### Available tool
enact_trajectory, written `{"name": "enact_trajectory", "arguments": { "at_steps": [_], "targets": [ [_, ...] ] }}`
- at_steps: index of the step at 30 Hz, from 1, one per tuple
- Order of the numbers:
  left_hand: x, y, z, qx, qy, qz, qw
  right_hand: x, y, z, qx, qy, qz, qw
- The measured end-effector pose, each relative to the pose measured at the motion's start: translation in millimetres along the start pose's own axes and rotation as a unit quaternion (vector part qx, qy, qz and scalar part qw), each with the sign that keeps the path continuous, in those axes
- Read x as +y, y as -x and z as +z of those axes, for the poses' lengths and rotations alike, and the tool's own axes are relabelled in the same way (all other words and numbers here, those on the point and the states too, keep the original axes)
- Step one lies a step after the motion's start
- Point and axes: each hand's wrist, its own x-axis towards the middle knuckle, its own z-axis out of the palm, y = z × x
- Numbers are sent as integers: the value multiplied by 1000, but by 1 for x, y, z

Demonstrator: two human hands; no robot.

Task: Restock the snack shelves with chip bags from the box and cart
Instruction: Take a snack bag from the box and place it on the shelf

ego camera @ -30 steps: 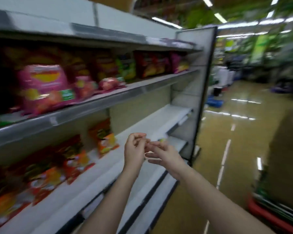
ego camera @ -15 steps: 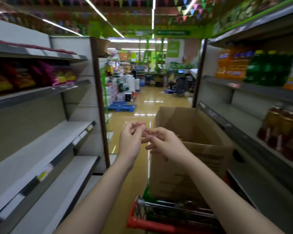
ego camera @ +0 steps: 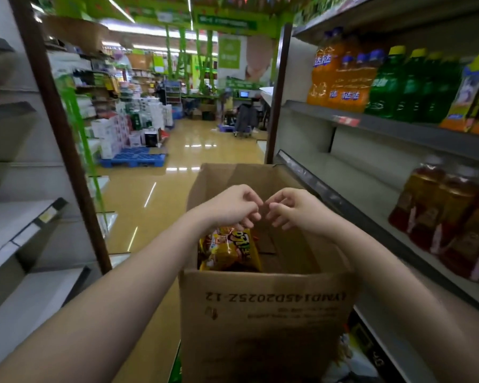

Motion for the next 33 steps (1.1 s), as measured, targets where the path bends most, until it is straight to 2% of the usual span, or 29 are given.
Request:
{"name": "enact_trajectory", "arguments": {
  "at_steps": [3,6,8,12,16,19,20,24,26,29,33],
  "targets": [
    [-29,-35,-6,-69,-122,-22,990,18,-46,18,-58,81,22,995],
    [-54,-73,-14,-117,-192,-54,973,30,-96,34,-150,196,29,969],
    [-64,-93,-18,-133,-228,-76,962,36,-125,46,-204,282,29,937],
    [-82,-128,-26,-168,-289,-115,936,51,-179,77,-286,439,24,851],
    [-106,-150,-42,-179,-260,-171,933,69,-225,114,-299,484,-14,822],
    [-120,-155,-49,-165,-274,-198,927,91,-235,140,-307,564,-72,763],
    [-124,-156,-50,-161,-275,-208,925,102,-234,150,-318,569,-70,755],
    [-142,-155,-46,-132,-259,-228,929,130,-226,167,-328,527,-44,783],
    [-150,-152,-49,-117,-275,-218,929,130,-228,157,-322,500,-52,802],
    [-157,-151,-54,-111,-280,-196,933,111,-239,130,-358,454,-51,814],
    [-151,-159,-49,-144,-231,-195,942,75,-251,91,-335,415,-140,834]
  ]
}}
